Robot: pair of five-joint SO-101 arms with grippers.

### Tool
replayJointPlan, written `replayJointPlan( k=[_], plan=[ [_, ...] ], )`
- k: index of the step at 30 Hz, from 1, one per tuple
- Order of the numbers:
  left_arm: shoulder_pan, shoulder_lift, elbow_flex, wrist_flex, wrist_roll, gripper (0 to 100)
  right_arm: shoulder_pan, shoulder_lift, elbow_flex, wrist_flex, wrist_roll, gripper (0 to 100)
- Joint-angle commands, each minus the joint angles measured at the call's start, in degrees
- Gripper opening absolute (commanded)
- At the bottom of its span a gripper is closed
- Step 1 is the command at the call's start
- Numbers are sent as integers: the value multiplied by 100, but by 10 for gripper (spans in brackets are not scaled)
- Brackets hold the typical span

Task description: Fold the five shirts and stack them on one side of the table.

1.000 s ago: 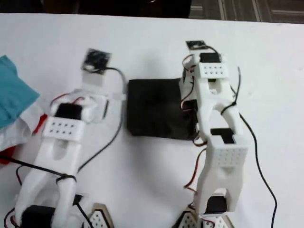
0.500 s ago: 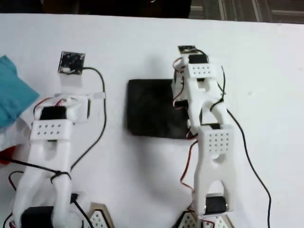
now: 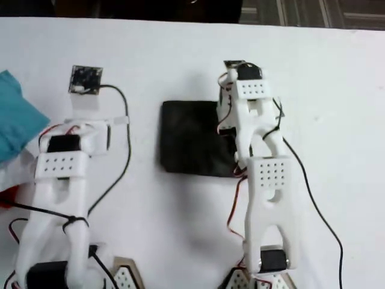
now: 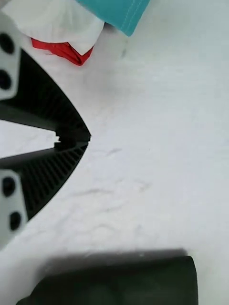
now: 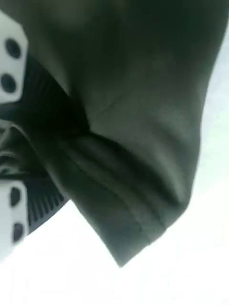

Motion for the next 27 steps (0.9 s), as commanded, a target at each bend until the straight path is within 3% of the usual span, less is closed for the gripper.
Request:
replayJointPlan(
  k=[1, 9, 17, 27],
  plan=[
    [-246, -229, -75, -53, 9, 27, 400, 101, -246, 57, 484, 18],
    [-633, -229, -75, -53, 9, 27, 2009, 110, -2004, -84, 2040, 18],
    [-721, -229, -75, -44, 0, 27, 3319, 110, -2356, -1138, 3015, 18],
    [-818, -229, -75, -44, 0, 27, 3565, 207, -2347, -2914, 3675, 18]
  ],
)
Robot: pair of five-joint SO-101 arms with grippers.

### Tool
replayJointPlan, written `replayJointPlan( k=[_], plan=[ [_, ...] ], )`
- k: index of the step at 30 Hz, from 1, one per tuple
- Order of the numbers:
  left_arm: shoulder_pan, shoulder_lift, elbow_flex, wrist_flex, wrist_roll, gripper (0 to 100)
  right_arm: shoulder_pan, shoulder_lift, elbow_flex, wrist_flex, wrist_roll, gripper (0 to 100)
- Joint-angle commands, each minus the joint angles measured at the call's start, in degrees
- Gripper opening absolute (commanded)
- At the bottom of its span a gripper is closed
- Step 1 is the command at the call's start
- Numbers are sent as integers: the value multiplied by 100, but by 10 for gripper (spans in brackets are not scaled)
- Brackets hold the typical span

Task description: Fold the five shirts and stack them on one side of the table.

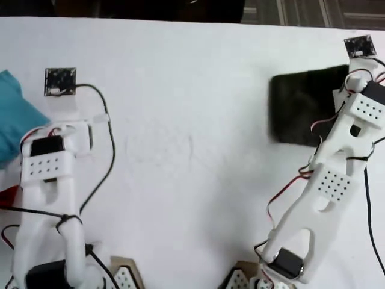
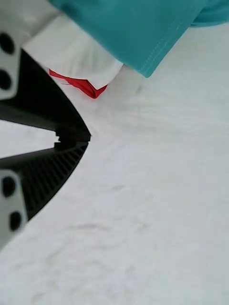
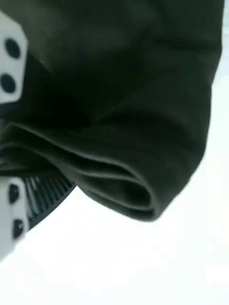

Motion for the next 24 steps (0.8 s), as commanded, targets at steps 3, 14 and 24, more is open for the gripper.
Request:
replayJointPlan(
  k=[3, 14, 24],
  plan=[
    [-167, -229, -75, -44, 0, 27, -4, 207, -220, -470, 105, 18],
    [-167, -229, -127, 141, 0, 28, -4, 286, -273, -426, 53, 331],
    [-633, -229, -1982, 1987, -9, 116, 4, -813, -273, 356, 62, 308]
  ],
)
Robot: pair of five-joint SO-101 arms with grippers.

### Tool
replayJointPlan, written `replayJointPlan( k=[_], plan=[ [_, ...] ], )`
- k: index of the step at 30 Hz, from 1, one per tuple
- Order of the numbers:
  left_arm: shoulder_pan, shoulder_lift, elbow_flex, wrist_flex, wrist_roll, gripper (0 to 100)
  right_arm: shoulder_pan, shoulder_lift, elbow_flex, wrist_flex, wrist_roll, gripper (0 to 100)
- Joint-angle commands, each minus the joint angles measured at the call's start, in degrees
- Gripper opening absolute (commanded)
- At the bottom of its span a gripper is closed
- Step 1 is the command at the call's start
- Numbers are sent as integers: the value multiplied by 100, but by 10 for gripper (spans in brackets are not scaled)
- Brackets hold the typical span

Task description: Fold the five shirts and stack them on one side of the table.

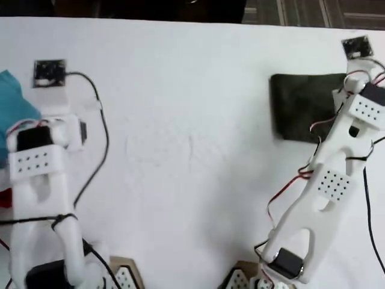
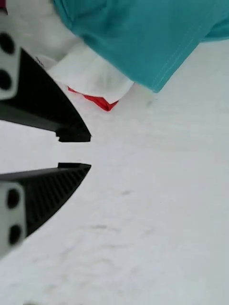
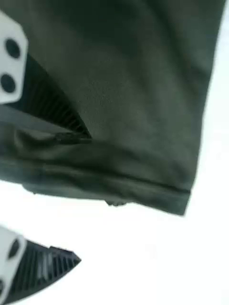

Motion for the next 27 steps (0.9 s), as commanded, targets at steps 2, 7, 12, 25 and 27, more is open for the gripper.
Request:
replayJointPlan(
  k=[2, 7, 12, 25, 27],
  plan=[
    [-686, -229, -875, 545, -246, 116, -4, -971, -264, 479, 9, 306],
    [-1785, -176, -1024, 563, -1125, 117, -84, -1516, -264, 1103, 9, 307],
    [-2444, 62, -1059, 352, -1802, 162, -312, -1982, -264, 1965, 9, 307],
    [-3473, 2954, -2598, -158, -2242, 221, -743, -3670, 422, 2571, -53, 307],
    [-3560, 3332, -3037, 79, -2259, 221, -743, -4136, 905, 2571, -53, 307]
  ],
)
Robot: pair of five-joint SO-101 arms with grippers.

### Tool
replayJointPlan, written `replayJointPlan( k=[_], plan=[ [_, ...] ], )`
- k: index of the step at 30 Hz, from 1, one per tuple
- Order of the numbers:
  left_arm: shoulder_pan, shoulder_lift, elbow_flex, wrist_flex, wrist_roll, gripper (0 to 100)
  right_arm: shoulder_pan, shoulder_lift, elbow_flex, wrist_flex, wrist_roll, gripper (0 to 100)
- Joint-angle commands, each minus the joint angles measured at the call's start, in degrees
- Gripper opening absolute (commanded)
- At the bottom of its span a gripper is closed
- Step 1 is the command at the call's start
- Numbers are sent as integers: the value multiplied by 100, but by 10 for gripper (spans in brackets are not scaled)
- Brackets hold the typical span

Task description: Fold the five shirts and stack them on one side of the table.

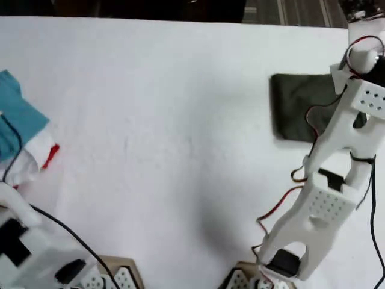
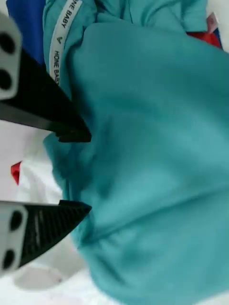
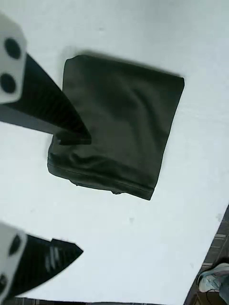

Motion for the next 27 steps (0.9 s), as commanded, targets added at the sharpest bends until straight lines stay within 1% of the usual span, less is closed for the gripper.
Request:
replayJointPlan(
  k=[1, 4, 12, 13, 15, 17, 20, 22, 27],
  plan=[
    [-176, 510, -954, 378, -123, 221, -48, -1121, 668, 136, -70, 307],
    [-193, 1029, -1411, 818, -492, 221, -48, -1859, 1389, 136, -70, 307],
    [-158, 1881, -2281, 1732, -615, 221, -48, -3257, 2840, 127, -79, 307],
    [-141, 1925, -2378, 1881, -721, 221, -48, -3415, 3015, 127, -79, 307],
    [-105, 1943, -2536, 2233, -905, 219, -48, -3732, 3420, 127, -79, 307],
    [-114, 1925, -2765, 2620, -941, 219, -48, -4084, 3851, 127, -79, 307],
    [-141, 1934, -3380, 3393, -976, 219, -48, -4602, 4431, 127, -79, 307],
    [-132, 1943, -3723, 3771, -1187, 219, -48, -4901, 4747, 127, -79, 307],
    [-132, 2048, -3820, 3842, -1635, 221, -48, -5402, 5213, 127, -70, 307]
  ],
)
